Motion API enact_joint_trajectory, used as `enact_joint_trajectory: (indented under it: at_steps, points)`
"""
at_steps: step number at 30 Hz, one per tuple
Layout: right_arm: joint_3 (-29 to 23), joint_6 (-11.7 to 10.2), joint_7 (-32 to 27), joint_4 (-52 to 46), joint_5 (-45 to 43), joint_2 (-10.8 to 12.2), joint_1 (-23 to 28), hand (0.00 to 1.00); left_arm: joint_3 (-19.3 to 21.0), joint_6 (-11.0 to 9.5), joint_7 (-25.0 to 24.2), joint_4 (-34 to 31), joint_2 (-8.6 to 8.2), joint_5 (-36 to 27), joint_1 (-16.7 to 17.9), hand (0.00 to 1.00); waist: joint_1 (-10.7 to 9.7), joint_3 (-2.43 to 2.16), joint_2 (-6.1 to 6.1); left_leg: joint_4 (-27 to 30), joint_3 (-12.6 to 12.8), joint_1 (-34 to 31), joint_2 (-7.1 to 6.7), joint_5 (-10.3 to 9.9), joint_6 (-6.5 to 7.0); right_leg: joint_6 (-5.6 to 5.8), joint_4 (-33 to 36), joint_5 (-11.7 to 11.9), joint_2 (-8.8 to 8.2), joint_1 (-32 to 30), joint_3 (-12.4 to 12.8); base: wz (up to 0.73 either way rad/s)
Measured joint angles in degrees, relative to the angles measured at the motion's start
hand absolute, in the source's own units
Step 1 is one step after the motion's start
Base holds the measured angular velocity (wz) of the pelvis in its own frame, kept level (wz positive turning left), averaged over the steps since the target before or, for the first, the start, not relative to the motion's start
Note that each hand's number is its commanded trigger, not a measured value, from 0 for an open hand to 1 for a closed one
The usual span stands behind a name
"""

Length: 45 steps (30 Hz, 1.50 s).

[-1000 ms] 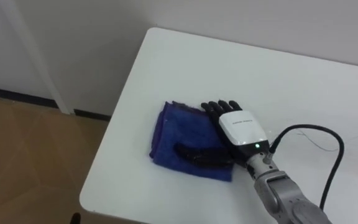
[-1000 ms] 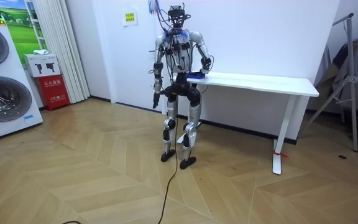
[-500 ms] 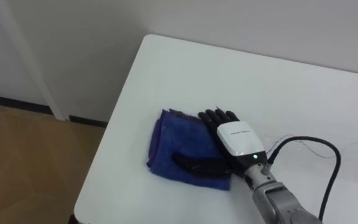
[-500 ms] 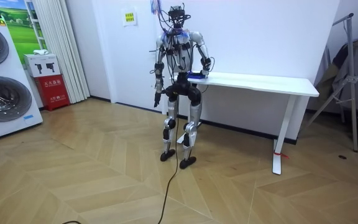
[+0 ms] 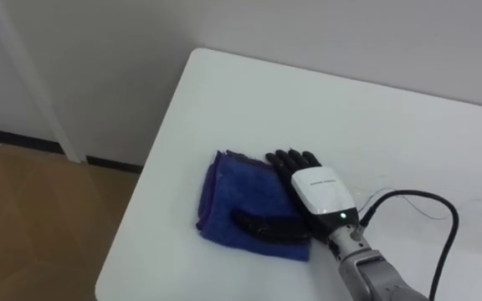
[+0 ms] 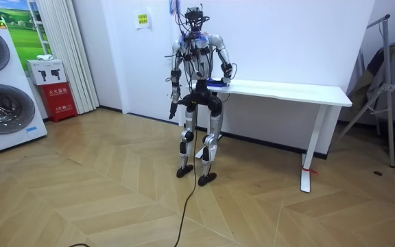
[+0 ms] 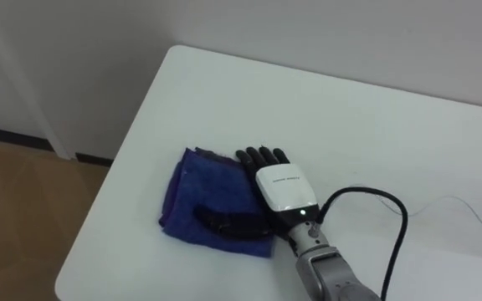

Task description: Wipe table

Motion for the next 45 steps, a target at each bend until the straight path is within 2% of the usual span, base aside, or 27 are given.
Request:
enact_joint_trajectory:
  at_steps: [4, 5, 6, 7, 8, 9, 10, 11, 12, 13, 14, 15, 16, 17, 18, 20, 22, 25, 29, 30, 36, 41, 45]
  points:
    - [0.0, 0.1, 0.4, -1.7, -2.6, 0.2, 0.0, 0.00, -0.5, 0.0, -0.1, -0.3, 0.00, 0.2, -0.1, 0.00, -0.3, 0.16, 0.23, -0.1, -0.2, 0.0, 0.30, 0.0, 0.00, -0.01, 0.5, 0.0, 0.16, 0.0, -0.4, 0.02]
    - [-0.1, 0.1, 0.4, -1.7, -2.8, 0.2, -0.2, 0.00, -0.7, -0.1, -0.1, -0.5, 0.00, 0.7, -0.4, 0.00, -0.4, 0.47, 0.73, -0.1, -2.4, 0.3, 0.87, 0.0, -0.01, 0.00, 2.9, -0.2, 0.52, -1.5, -1.2, -0.12]
    - [0.0, -0.1, 0.5, -2.2, -2.9, 0.3, -0.2, 0.00, -1.1, -0.5, -0.1, -0.6, 0.43, 0.7, -0.8, 0.00, 0.0, 0.45, 0.70, 0.0, -4.6, 0.1, 1.28, 0.0, -0.03, 0.12, 0.6, -0.7, 1.42, -2.5, -0.4, -0.27]
    - [0.0, -0.1, 0.6, -3.1, -3.1, 0.4, -0.4, 0.00, -1.0, -0.7, -0.1, -0.6, 0.67, 0.8, -1.0, 0.00, 0.2, 0.36, 0.29, 0.0, -5.1, -0.3, 1.12, 0.0, -0.11, -0.33, -3.1, 0.2, 1.81, -3.0, 0.5, -0.51]
    - [0.6, 0.0, 0.9, -4.9, -3.9, 0.2, -0.7, 0.00, -0.7, -0.8, -0.1, -0.1, 0.54, 0.8, -0.8, 0.00, 0.5, 0.23, 0.23, 0.6, -5.4, -1.1, 1.37, -0.7, -1.20, -1.30, -4.7, 2.6, 1.57, -3.4, -0.1, -0.15]
    - [2.1, 0.4, 0.8, -5.7, -4.1, 0.2, -0.6, 0.00, -0.8, -0.8, -0.2, 0.8, 0.19, 0.8, -0.5, 0.00, -1.3, 0.37, 0.29, 3.0, -3.7, -3.0, 1.10, -1.8, -3.74, -1.59, -4.0, 3.1, 0.82, -3.2, 1.2, 0.17]
    - [2.6, 0.6, 0.9, -5.7, -4.1, 0.3, -0.5, 0.00, -1.0, -0.8, -0.4, 0.8, 0.05, 0.7, -0.6, 0.00, -2.0, 0.37, 0.14, 2.7, -2.1, -4.0, 1.06, -1.8, -3.76, -1.58, -3.9, 3.1, 0.40, -2.9, 2.5, 0.77]
    - [2.0, 0.8, 1.2, -5.6, -4.0, 0.0, -0.4, 0.00, -1.7, -1.2, -0.8, 0.7, -0.02, 0.7, -1.7, 0.00, -2.0, 0.79, -0.89, 0.3, -0.4, -7.3, 0.30, -1.0, -3.30, -1.38, -4.1, 3.0, -0.65, -2.7, 6.0, 0.69]
    - [1.7, 1.4, 1.8, -5.6, -4.0, 0.0, -0.5, 0.00, -2.2, -1.9, -0.9, 0.7, 0.07, 0.7, -2.4, 0.00, -1.2, 0.42, -1.60, 0.8, 2.1, -10.1, 0.02, 3.7, -1.32, -0.17, -3.7, 2.4, -1.47, -3.2, 7.2, 0.44]
    - [1.8, 1.5, 2.1, -5.8, -4.2, 0.0, -0.5, 0.00, -2.2, -2.0, -0.8, 1.0, 0.04, 0.7, -2.4, 0.00, -0.5, 0.09, -1.81, 0.8, 2.3, -9.6, -0.19, 4.2, -1.21, 0.45, -3.4, 2.1, -1.62, -3.5, 7.0, 0.07]
    - [1.8, 1.4, 2.4, -6.5, -4.5, 0.3, -0.6, 0.00, -2.2, -1.9, -0.8, 2.3, -0.02, 0.7, -2.6, 0.00, 0.2, 0.28, -1.69, 0.8, 2.0, -8.8, -0.26, 4.2, -1.19, 1.30, -2.6, 1.6, -1.63, -3.8, 5.3, -0.09]
    - [1.8, 1.1, 2.4, -6.9, -4.5, 0.4, -0.6, 0.00, -2.3, -1.9, -0.9, 3.0, 0.00, 0.7, -2.7, 0.00, 0.4, 0.27, -1.71, 0.8, 1.5, -8.4, -0.31, 4.2, -1.18, 1.54, -2.6, 1.4, -1.41, -3.7, 4.8, -0.18]
    - [1.9, 0.9, 2.5, -8.1, -4.6, 0.4, -0.6, 0.00, -2.5, -1.5, -0.9, 3.5, 0.01, 0.7, -2.8, 0.00, 1.4, 0.30, -1.69, 0.8, -0.2, -7.9, -0.35, 4.2, -1.17, 1.52, -4.0, 1.9, -1.00, -4.4, 4.7, -0.27]
    - [1.9, 0.6, 2.5, -9.1, -4.6, 0.4, -0.6, 0.00, -2.5, -1.2, -1.1, 4.2, -0.23, 0.7, -2.5, 0.00, 1.3, 0.53, -1.28, 0.7, -1.4, -7.5, -0.48, 4.1, -1.24, -0.13, -4.8, 3.3, -1.12, -5.6, 3.7, -0.25]
    - [1.9, 0.6, 2.5, -9.4, -4.6, 0.4, -0.4, 0.00, -2.5, -1.0, -1.2, 4.5, -0.59, 0.7, -2.1, 0.00, 0.9, 0.59, -0.40, 0.6, -1.0, -7.0, -0.38, 3.9, -1.34, -0.17, -3.6, 3.4, -1.20, -4.9, 2.8, -0.06]
    - [1.9, 0.9, 2.5, -9.3, -4.3, 0.4, -0.3, 0.00, -2.5, -1.0, -1.5, 4.6, -0.76, 0.6, -2.4, 0.00, -0.1, 0.44, 0.11, 0.3, -0.4, -7.0, -0.44, 3.9, -1.36, -0.17, -3.2, 3.4, -0.96, -5.0, 2.1, 0.11]
    - [2.0, 1.8, 2.6, -9.0, -4.3, 0.4, 0.2, 0.00, -2.5, -1.0, -1.9, 4.4, -0.83, 0.7, -2.9, 0.00, -0.2, 0.75, 0.62, 0.1, 0.3, -7.1, -0.30, 3.9, -1.36, -0.18, -3.1, 3.4, -0.79, -5.2, 2.2, 0.04]
    - [2.1, 1.8, 3.8, -9.0, -4.3, 0.4, 2.2, 0.00, -2.7, -0.9, -1.9, 3.3, -0.90, 0.6, -3.8, 0.00, -0.1, 0.45, 1.07, 0.1, 0.4, -7.5, -0.25, 3.2, -1.37, -0.37, -2.8, 3.3, -0.28, -5.5, 2.4, -0.04]
    - [2.2, 1.7, 4.8, -9.4, -4.3, 0.4, 5.0, 0.00, -2.7, -0.9, -1.8, 3.1, -0.63, 0.5, -4.0, 0.00, -0.1, -0.37, 0.47, 0.3, 0.7, -7.6, -0.42, 3.1, -1.26, -0.37, -2.6, 3.3, -0.34, -5.5, 2.5, -0.01]
    - [2.2, 1.8, 4.9, -9.5, -4.4, 0.4, 5.1, 0.00, -2.7, -0.9, -1.8, 3.1, -0.63, 0.5, -4.0, 0.00, -0.1, -0.41, 0.40, 0.3, 0.7, -7.5, -0.42, 3.1, -1.25, -0.37, -2.5, 3.3, -0.33, -5.5, 2.6, -0.04]
    - [2.2, 1.1, 4.8, -11.5, -4.4, 0.0, 5.7, 0.00, -3.3, -0.9, -1.8, 3.1, -0.65, 0.4, -4.2, 0.00, -0.1, -0.29, 0.68, 0.3, 0.9, -7.1, -0.36, 3.1, -1.25, -0.37, -2.1, 3.3, -0.28, -5.5, 2.5, -0.02]
    - [2.2, 0.3, 4.7, -13.1, -4.6, -0.6, 6.3, 0.00, -3.8, -1.0, -1.8, 3.1, -0.74, 0.5, -4.2, 0.00, -0.1, 0.05, 1.21, 0.2, 1.0, -7.2, -0.35, 3.1, -1.24, -0.37, -2.1, 3.3, -0.27, -5.6, 2.4, 0.00]
    - [2.2, -1.2, 4.6, -13.1, -4.6, -0.7, 6.4, 0.00, -3.8, -1.2, -1.8, 3.1, -0.75, 0.5, -4.2, 0.00, -0.1, -0.03, 1.48, 0.1, 1.5, -7.2, -0.26, 3.1, -1.23, -0.37, -2.1, 3.3, -0.23, -6.0, 2.4, -0.05]
